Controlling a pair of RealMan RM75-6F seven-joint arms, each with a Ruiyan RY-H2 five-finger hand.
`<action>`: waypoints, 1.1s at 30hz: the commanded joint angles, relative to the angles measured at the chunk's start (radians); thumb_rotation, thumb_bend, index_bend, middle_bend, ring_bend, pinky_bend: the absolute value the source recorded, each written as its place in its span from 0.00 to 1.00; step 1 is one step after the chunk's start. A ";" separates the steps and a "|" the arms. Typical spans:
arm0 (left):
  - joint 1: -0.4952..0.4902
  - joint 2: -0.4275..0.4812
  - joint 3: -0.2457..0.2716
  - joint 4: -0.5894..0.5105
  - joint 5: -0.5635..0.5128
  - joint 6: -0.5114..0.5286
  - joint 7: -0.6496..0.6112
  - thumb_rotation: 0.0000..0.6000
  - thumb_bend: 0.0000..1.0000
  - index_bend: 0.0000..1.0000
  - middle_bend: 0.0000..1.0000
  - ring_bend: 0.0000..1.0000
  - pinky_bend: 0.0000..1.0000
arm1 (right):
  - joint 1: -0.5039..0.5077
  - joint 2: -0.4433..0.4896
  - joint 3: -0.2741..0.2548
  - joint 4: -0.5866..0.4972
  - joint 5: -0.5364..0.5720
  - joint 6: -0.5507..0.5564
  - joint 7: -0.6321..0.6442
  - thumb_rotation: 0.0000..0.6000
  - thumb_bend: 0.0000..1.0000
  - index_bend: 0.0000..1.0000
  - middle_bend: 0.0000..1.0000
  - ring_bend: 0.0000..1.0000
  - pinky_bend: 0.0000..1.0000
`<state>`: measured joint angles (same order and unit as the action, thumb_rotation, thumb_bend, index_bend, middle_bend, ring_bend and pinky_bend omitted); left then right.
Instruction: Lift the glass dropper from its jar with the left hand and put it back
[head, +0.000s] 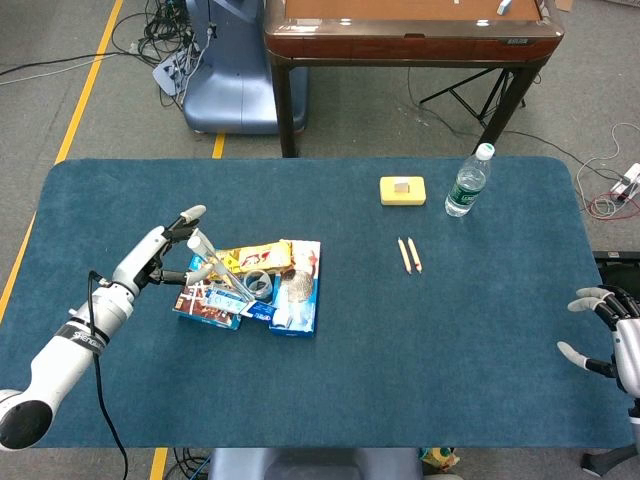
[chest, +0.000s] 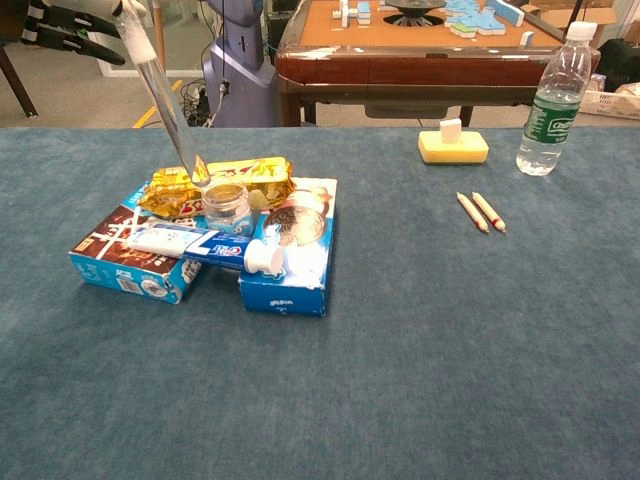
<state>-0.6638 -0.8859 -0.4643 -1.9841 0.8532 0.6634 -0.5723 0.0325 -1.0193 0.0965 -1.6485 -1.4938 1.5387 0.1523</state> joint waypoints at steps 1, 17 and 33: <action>0.027 0.007 -0.004 0.037 0.070 -0.035 0.002 1.00 0.30 0.62 0.01 0.00 0.08 | 0.001 -0.001 0.000 0.001 0.001 -0.001 -0.001 1.00 0.07 0.44 0.32 0.21 0.29; -0.033 0.006 0.102 0.032 0.018 0.024 0.221 1.00 0.30 0.63 0.01 0.00 0.08 | 0.000 -0.002 0.001 0.002 0.002 0.001 -0.003 1.00 0.07 0.44 0.32 0.21 0.29; 0.018 -0.013 0.080 0.082 0.111 0.044 0.124 1.00 0.30 0.64 0.01 0.00 0.09 | -0.004 0.003 0.003 -0.001 0.001 0.009 0.003 1.00 0.07 0.44 0.32 0.21 0.29</action>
<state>-0.6405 -0.9003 -0.4129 -1.9179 0.9499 0.6879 -0.5240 0.0289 -1.0163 0.0992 -1.6491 -1.4927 1.5480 0.1554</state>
